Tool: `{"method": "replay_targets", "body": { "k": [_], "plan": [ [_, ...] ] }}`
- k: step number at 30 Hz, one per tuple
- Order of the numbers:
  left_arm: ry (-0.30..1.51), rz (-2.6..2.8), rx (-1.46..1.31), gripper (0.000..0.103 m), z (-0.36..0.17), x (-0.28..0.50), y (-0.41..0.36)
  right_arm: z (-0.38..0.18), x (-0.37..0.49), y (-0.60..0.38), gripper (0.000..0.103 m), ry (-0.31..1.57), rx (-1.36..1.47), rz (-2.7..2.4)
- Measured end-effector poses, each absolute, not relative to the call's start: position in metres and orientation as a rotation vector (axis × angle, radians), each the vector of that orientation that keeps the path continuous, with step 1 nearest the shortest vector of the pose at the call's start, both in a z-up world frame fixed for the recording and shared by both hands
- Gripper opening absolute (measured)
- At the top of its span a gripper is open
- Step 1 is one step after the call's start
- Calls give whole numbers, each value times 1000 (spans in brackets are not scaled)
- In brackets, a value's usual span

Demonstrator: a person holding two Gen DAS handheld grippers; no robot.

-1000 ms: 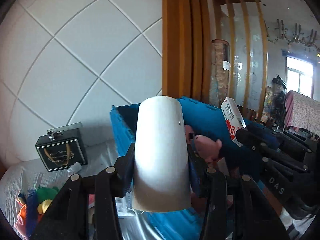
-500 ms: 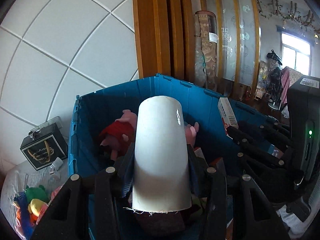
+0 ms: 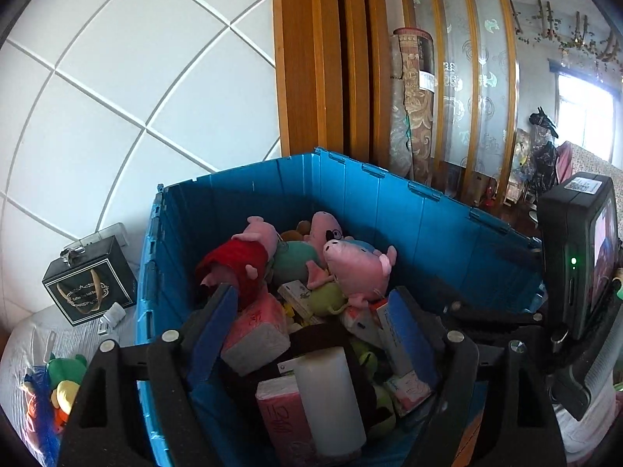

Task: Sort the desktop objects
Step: 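Carry the paper roll and small box into the blue crate and release both, then withdraw both tools from the crate toward the pile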

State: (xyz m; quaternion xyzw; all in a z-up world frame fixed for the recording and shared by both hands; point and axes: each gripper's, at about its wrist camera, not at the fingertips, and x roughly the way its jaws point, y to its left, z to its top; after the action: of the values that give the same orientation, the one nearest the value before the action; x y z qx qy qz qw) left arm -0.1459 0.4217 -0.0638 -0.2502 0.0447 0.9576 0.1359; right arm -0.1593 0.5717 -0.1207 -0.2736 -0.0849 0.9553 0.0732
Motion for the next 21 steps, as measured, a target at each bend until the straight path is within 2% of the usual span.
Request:
{"method": "replay_targets", "body": {
  "k": [1, 4, 10, 17, 21],
  "plan": [
    [123, 2781, -714, 80, -62, -144, 418, -119, -158, 572, 97, -252, -805, 2867],
    [94, 2813, -674, 81, -57, -137, 402, -113, -152, 568, 103, -263, -755, 2871],
    [40, 2913, -552, 98, -47, -114, 351, -98, -140, 549, 103, -247, -698, 2926],
    [-54, 3059, -490, 99, -43, -91, 271, -67, -112, 499, 103, -172, -540, 3064],
    [-108, 3138, -568, 99, -54, -84, 216, -52, -97, 464, 103, -118, -460, 3175]
  ]
}}
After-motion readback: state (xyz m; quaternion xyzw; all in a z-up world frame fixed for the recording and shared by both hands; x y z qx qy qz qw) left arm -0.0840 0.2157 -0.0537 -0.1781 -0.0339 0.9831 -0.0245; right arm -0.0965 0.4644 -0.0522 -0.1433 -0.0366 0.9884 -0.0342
